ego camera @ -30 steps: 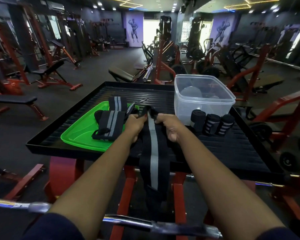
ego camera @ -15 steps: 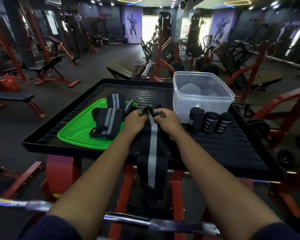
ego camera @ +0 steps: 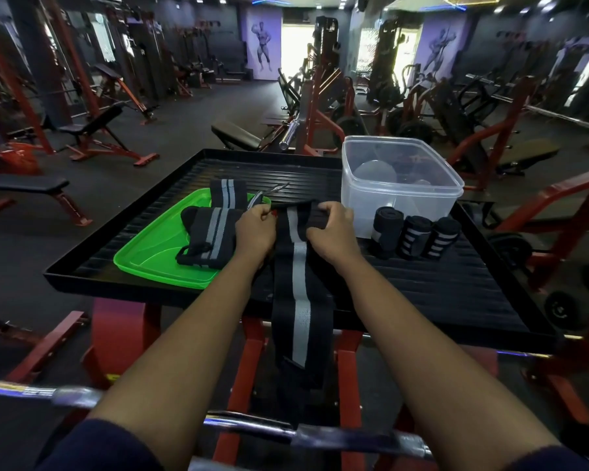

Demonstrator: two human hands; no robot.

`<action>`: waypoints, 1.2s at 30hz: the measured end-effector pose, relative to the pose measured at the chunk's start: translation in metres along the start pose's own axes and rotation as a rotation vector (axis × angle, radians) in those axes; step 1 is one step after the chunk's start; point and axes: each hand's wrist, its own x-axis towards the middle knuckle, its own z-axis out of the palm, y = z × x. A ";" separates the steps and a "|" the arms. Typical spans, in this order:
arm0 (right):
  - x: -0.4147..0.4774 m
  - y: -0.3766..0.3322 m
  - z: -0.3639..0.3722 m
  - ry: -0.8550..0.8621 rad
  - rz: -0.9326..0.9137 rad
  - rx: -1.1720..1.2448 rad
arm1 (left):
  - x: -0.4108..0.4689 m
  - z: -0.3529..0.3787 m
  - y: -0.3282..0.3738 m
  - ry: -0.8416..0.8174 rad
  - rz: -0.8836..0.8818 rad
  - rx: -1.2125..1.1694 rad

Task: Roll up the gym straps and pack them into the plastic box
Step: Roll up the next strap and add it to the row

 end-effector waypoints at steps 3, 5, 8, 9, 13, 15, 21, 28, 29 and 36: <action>0.005 0.003 0.000 0.040 -0.064 -0.101 | -0.002 0.000 -0.001 -0.046 -0.077 -0.076; 0.007 0.004 0.001 0.053 -0.100 -0.105 | -0.006 -0.001 0.001 -0.081 -0.047 -0.071; 0.005 0.003 0.002 0.086 -0.136 -0.044 | -0.010 -0.003 0.003 -0.115 0.000 -0.129; 0.005 0.003 0.002 0.125 -0.167 -0.034 | -0.011 -0.004 0.004 -0.124 0.012 -0.124; 0.001 0.000 0.004 0.223 -0.326 0.012 | -0.014 -0.003 0.006 -0.139 0.075 -0.118; 0.000 0.000 0.003 0.257 -0.341 0.020 | -0.015 -0.003 0.006 -0.166 0.142 -0.074; -0.003 -0.001 0.000 0.372 -0.353 -0.052 | -0.013 -0.002 0.003 -0.166 0.119 -0.040; -0.003 -0.001 0.002 0.319 -0.431 -0.138 | -0.016 -0.002 0.009 -0.118 0.040 -0.231; -0.003 -0.001 0.003 0.285 -0.442 -0.149 | -0.017 -0.003 0.009 -0.131 0.044 -0.248; -0.003 0.001 0.005 0.218 -0.453 -0.130 | -0.017 -0.004 0.009 -0.215 0.064 -0.319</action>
